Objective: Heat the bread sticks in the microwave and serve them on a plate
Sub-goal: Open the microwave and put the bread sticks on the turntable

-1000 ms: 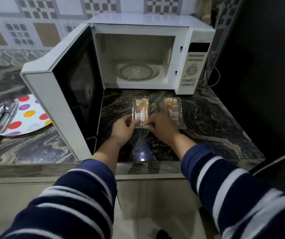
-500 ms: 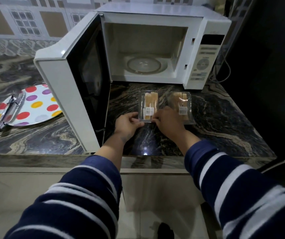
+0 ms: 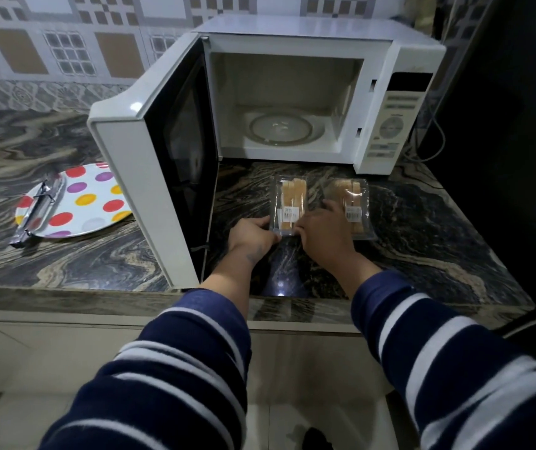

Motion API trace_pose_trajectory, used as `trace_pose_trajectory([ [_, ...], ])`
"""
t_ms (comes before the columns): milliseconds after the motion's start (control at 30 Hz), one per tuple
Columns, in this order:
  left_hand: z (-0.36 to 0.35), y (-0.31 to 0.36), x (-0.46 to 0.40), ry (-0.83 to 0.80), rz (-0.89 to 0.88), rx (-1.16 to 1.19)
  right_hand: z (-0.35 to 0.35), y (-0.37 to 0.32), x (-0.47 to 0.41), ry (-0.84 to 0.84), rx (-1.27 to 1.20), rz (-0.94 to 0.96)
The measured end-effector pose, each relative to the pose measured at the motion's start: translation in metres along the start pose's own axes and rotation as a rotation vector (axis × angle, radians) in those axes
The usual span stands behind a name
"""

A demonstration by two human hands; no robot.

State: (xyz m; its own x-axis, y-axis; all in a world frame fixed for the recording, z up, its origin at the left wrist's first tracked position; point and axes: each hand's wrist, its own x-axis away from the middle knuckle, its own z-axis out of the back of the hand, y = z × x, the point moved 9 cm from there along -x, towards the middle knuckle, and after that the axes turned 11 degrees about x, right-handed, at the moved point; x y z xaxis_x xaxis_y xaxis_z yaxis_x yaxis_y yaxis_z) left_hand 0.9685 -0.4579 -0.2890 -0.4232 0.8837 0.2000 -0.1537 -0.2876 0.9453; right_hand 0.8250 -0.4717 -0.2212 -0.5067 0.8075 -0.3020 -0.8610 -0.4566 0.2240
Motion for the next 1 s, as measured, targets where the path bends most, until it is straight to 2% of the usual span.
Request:
trace_pose_trajectory([
  [233,0.001,-0.004,0.003,0.061,0.089,0.022,-0.002,-0.002,0.001,-0.01,-0.027,0.016],
  [500,-0.001,-0.006,0.005,0.067,0.109,0.048,0.0,0.002,0.01,0.039,-0.191,-0.079],
  [767,-0.003,-0.009,0.005,0.064,0.153,0.116,0.0,0.001,0.011,0.078,-0.235,-0.051],
  [1000,-0.003,-0.01,0.004,0.068,0.165,0.083,0.0,-0.001,0.012,0.079,-0.244,-0.029],
])
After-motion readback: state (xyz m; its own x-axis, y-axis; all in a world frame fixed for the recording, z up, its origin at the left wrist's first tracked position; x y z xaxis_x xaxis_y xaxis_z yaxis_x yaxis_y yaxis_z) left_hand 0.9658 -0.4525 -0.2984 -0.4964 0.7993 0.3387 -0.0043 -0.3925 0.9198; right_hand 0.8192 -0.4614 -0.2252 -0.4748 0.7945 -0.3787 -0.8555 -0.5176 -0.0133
